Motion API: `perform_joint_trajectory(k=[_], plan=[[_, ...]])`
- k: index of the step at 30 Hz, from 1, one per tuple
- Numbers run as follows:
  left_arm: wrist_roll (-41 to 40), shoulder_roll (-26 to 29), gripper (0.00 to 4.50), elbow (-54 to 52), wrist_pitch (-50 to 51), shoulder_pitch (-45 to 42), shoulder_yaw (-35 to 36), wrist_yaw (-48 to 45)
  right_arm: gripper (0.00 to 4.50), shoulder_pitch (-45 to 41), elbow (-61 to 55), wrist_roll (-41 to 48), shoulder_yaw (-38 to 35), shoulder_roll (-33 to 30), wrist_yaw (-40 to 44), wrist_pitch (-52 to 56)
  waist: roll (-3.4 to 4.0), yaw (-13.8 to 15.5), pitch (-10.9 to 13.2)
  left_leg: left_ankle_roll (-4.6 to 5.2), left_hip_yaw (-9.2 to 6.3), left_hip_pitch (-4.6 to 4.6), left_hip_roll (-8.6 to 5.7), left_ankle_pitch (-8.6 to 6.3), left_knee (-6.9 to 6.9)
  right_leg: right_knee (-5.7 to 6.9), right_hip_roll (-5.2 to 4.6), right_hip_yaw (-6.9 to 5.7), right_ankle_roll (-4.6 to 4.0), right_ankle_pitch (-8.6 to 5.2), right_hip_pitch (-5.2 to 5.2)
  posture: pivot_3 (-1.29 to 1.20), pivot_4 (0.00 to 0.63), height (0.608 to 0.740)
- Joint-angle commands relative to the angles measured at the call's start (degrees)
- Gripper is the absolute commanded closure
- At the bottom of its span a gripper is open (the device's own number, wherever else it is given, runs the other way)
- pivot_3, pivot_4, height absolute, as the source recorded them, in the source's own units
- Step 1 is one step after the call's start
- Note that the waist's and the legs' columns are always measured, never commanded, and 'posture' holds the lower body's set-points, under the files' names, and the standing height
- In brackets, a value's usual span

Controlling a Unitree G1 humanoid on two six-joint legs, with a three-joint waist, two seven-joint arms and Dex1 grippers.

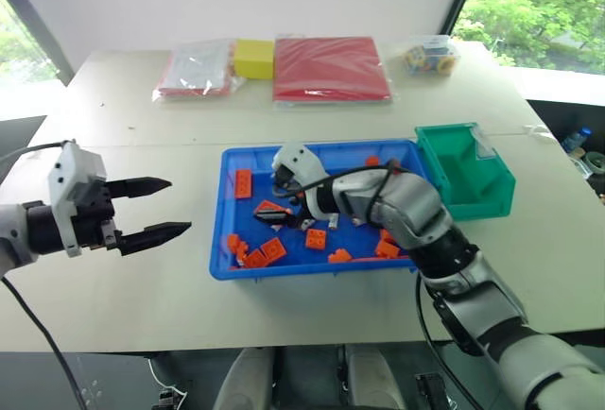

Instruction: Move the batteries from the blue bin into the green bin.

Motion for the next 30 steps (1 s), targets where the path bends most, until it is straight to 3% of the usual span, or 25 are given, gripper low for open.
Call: perform_joint_trajectory(k=[1, 11, 14, 18, 29, 30], plan=[[-0.74, 0.34, 0.0, -1.53, -0.31, 0.34, 3.9, 0.45, 0.07, -2.55, 6.08, -4.75, 2.16, 2.29, 2.14, -4.92, 0.0, -0.3, 0.0, -0.04, 0.0, 0.03, 0.02, 0.02, -0.03, 0.14, 0.01, 0.02, -0.01, -0.01, -0.07, 0.0, 0.15, 0.736], [-2.13, -0.64, 0.0, -2.14, 0.0, -0.38, 4.22, 2.12, 0.07, -0.88, 8.94, -10.38, 4.66, 4.69, 7.71, -7.32, 0.0, -1.1, 0.0, -0.18, -0.01, 0.01, 0.14, 0.11, -0.14, 0.34, 0.22, 0.16, -0.03, -0.01, -0.47, 0.0, 0.15, 0.736], [-2.12, -0.8, 0.0, -2.2, -0.25, -0.41, 3.79, 2.08, 0.82, -0.48, 9.75, -12.07, 4.39, 4.91, 7.68, -8.34, 0.0, -1.06, 0.0, -0.18, 0.0, 0.01, 0.15, 0.11, -0.16, 0.39, 0.24, 0.18, -0.03, -0.01, -0.58, 0.0, 0.15, 0.736], [-1.86, -1.07, 0.0, -1.82, -0.72, -0.72, 3.12, 2.11, 2.74, -1.08, 9.79, -13.44, 3.08, 4.62, 8.1, -8.87, 0.0, -1.05, 0.0, -0.18, 0.02, 0.01, 0.14, 0.11, -0.15, 0.38, 0.23, 0.2, -0.03, -0.01, -0.57, 0.0, 0.15, 0.736], [-1.05, -2.11, 0.0, -0.64, -1.93, -3.31, 0.18, 2.06, 2.74, -1.82, 16.7, -19.66, 1.35, 1.09, 10.72, -20.66, 0.0, -1.03, 0.0, -0.19, 0.05, 0.0, 0.14, 0.11, -0.14, 0.38, 0.22, 0.22, -0.03, -0.01, -0.56, 0.0, 0.15, 0.736], [-1.04, -2.13, 0.0, -0.43, -2.06, -3.61, -0.1, 2.07, 2.1, -1.51, 16.71, -20.34, 1.29, 0.93, 10.66, -22.23, 0.0, -1.03, 0.0, -0.19, 0.06, 0.0, 0.14, 0.11, -0.14, 0.39, 0.23, 0.22, -0.03, -0.01, -0.56, 0.0, 0.15, 0.736]])
